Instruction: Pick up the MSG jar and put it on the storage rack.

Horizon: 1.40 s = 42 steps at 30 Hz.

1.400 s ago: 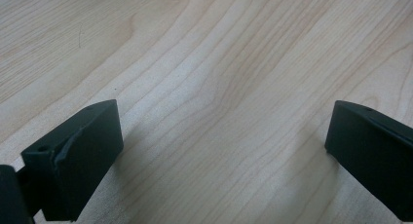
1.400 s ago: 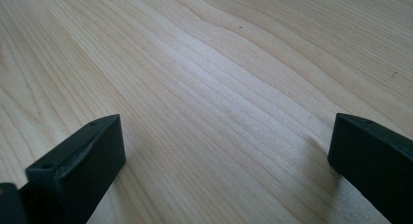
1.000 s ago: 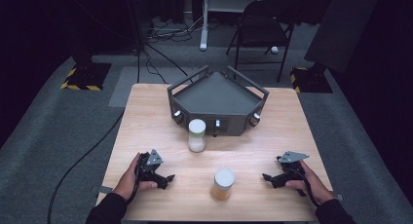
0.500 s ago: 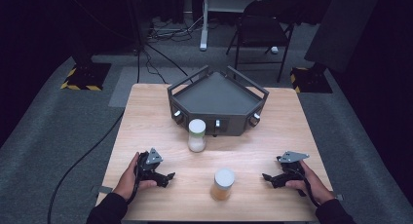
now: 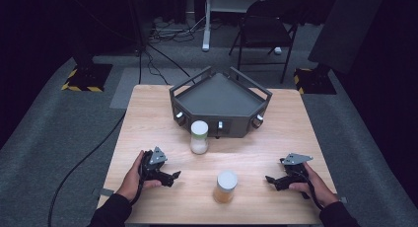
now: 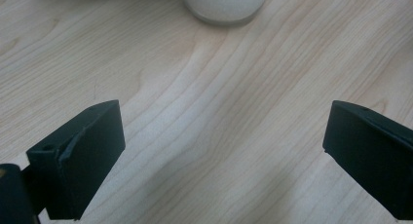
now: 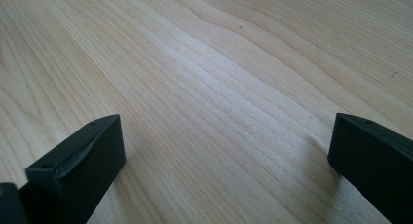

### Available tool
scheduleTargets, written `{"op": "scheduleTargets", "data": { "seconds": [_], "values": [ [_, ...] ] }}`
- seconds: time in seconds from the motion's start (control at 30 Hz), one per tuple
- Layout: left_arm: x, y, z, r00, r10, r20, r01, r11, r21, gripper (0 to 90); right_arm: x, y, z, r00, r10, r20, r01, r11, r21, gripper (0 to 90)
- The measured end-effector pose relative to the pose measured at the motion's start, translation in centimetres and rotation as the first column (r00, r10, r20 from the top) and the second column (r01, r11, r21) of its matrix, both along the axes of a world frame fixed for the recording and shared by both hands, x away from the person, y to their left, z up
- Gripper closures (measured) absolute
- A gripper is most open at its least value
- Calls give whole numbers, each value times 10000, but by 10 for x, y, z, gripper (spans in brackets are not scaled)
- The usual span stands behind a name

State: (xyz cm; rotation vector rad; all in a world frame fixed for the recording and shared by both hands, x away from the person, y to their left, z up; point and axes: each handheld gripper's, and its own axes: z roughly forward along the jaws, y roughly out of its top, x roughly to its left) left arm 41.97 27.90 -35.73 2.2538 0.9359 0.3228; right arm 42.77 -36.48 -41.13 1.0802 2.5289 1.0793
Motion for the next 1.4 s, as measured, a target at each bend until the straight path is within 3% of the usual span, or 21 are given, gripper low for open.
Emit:
{"op": "scheduleTargets", "data": {
  "seconds": [0.33, 0.5, 0.73, 1.33, 1.4],
  "values": [
    [4, -14, 8, 9991, -162, 386, 163, 9999, -36, 14, 0, 0, 0, 10000, 0, 1, 0, 10000, -1, 0],
    [6, -16, 13, 9980, -142, 623, 158, 9995, -256, 16, 0, 0, 0, 10000, 1, 2, -1, 10000, 2, 0],
    [11, -18, 15, 9979, -68, 647, 117, 9970, -760, 14, 0, 0, 0, 10000, 7, 2, -7, 10000, 1, 0],
    [25, -35, 16, 9964, -245, 807, 319, 9953, -914, 13, 0, 0, 0, 10000, 7, 1, -7, 10000, 1, 0],
    [28, -34, 15, 9964, -343, 782, 428, 9930, -1101, 14, 0, 0, 0, 10000, 7, 0, -7, 10000, 3, 0]
  ]
}}
